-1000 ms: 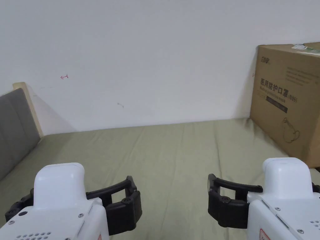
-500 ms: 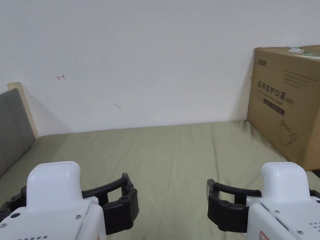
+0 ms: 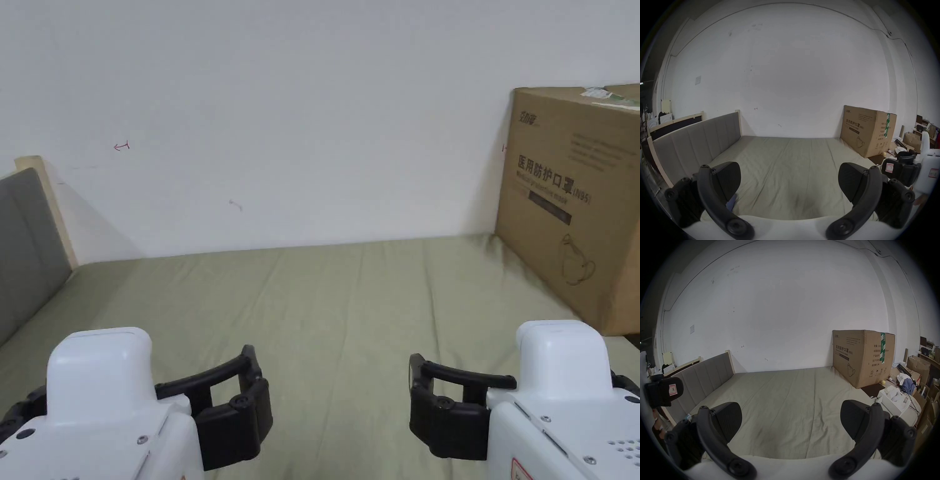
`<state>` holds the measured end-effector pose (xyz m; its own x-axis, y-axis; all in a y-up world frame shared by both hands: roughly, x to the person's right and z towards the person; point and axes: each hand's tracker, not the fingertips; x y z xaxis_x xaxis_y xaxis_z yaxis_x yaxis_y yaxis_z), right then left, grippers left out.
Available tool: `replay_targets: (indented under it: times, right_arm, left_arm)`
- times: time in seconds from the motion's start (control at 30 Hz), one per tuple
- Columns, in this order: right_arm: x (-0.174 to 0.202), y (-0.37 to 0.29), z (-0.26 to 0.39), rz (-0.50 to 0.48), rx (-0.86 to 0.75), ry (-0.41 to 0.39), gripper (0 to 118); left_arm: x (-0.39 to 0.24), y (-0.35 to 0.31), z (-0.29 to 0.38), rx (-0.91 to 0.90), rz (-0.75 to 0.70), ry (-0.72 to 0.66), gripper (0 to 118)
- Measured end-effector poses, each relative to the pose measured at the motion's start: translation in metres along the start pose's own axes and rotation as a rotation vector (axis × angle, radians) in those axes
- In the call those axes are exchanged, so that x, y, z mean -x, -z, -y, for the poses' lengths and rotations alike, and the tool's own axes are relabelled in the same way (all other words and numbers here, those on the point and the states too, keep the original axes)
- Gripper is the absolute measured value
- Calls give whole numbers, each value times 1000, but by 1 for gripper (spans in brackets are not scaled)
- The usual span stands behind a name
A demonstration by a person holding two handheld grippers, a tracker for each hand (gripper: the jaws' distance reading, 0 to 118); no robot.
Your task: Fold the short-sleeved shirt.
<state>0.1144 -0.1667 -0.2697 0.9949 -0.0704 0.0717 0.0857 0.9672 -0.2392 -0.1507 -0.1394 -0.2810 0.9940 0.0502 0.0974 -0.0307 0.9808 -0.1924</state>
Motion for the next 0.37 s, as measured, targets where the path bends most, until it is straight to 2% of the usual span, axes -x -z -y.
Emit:
replay_targets:
  times: [0.37]
  right_arm:
    - [5, -5, 0, 29, -37, -38, 118]
  left_arm:
    - [3, 3, 1, -33, -9, -9, 117]
